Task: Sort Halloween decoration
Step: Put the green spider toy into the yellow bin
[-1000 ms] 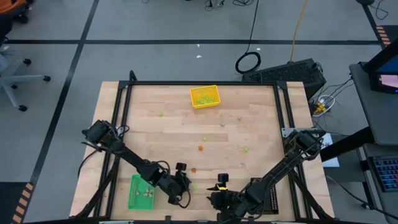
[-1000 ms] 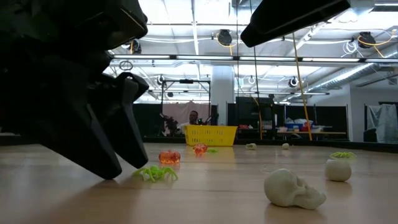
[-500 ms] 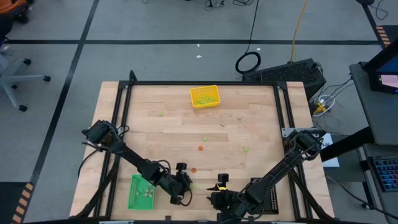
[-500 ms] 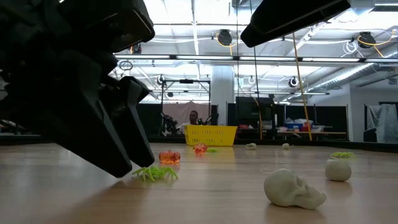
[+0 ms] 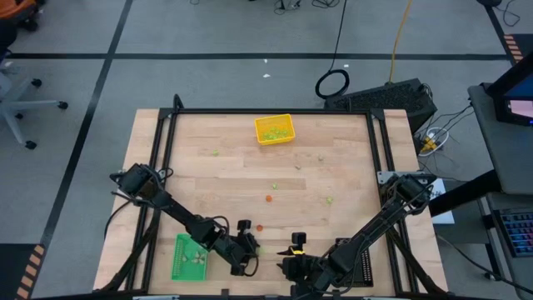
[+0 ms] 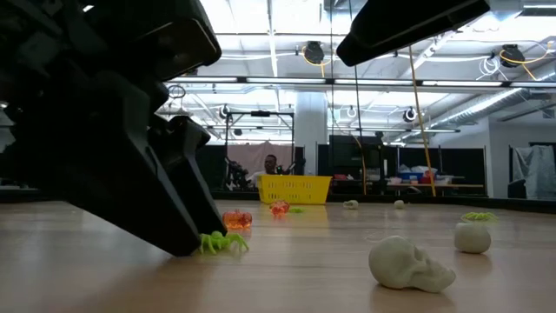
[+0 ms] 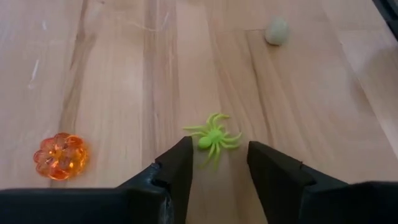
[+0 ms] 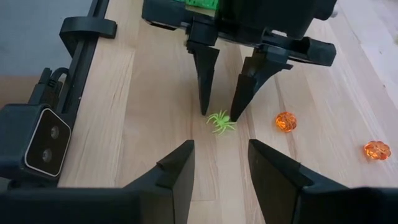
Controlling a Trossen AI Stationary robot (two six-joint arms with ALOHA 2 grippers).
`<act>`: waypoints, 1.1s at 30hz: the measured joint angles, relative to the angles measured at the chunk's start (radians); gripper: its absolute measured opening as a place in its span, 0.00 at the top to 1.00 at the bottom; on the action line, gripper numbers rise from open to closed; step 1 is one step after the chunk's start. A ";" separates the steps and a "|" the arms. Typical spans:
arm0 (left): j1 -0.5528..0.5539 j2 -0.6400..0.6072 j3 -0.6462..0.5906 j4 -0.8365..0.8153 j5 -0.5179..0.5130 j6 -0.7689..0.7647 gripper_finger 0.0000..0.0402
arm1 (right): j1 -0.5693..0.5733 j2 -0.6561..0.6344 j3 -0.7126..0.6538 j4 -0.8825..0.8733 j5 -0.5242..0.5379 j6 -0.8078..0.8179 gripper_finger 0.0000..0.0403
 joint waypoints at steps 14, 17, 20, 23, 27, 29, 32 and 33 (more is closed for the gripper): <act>0.002 0.008 0.001 -0.009 -0.022 0.003 0.98 | 0.001 0.000 0.000 0.000 0.000 -0.004 0.67; 0.002 0.009 0.000 0.001 -0.023 0.008 0.99 | 0.001 0.000 0.000 0.000 0.000 -0.004 0.67; 0.001 0.009 0.004 0.003 -0.028 0.033 1.00 | 0.001 0.000 0.000 0.000 0.000 -0.005 0.67; -0.001 -0.004 0.007 -0.005 -0.040 0.059 1.00 | 0.001 0.000 0.000 0.000 0.000 -0.006 0.67; 0.000 -0.043 0.004 -0.025 -0.072 0.098 1.00 | 0.002 0.000 0.000 0.000 0.000 -0.008 0.67; 0.000 -0.071 0.005 -0.027 -0.080 0.116 1.00 | 0.003 0.000 0.000 0.000 0.000 -0.008 0.67; 0.000 -0.107 0.006 -0.056 -0.111 0.141 1.00 | 0.006 0.000 0.000 0.000 0.000 -0.008 0.67; 0.000 -0.116 0.006 -0.064 -0.123 0.148 1.00 | 0.007 0.000 0.000 0.000 0.002 -0.008 0.67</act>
